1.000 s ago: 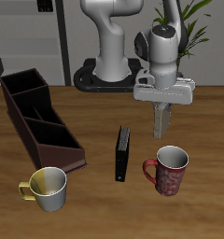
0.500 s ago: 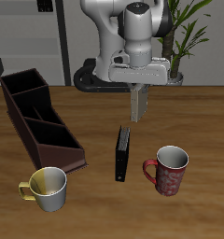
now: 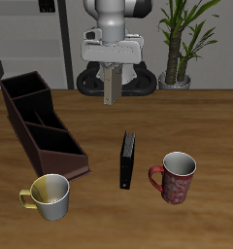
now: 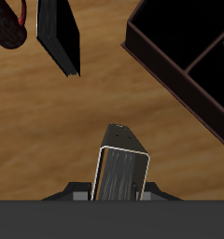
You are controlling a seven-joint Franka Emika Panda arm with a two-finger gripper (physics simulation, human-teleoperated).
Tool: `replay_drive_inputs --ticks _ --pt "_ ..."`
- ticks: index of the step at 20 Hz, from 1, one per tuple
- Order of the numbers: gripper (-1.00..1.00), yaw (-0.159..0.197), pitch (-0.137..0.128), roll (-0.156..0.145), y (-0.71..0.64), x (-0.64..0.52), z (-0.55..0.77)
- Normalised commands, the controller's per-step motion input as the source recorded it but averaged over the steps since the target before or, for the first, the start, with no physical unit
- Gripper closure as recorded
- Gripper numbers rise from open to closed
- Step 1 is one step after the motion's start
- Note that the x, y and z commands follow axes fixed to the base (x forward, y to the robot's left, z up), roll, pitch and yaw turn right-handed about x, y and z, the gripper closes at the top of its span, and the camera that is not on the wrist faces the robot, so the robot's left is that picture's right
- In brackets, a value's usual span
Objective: Place the yellow book into the right desk caddy's right compartment and place the red mug into the right desk caddy's left compartment
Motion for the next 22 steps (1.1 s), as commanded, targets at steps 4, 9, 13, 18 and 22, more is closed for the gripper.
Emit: replay_drive_inputs --ticks 4,9,13,18,22 --pt "1.0 0.002 0.067 -0.01 -0.92 -0.16 0.57" --pt "1.0 -0.031 0.08 0.035 -0.89 -0.09 0.53" --pt "1.0 -0.038 0.046 0.013 -0.49 0.03 0.17" --pt "1.0 -0.036 0.046 -0.036 -0.66 0.06 0.14" --pt "1.0 -0.001 -0.005 -0.097 -0.66 -0.03 0.37"
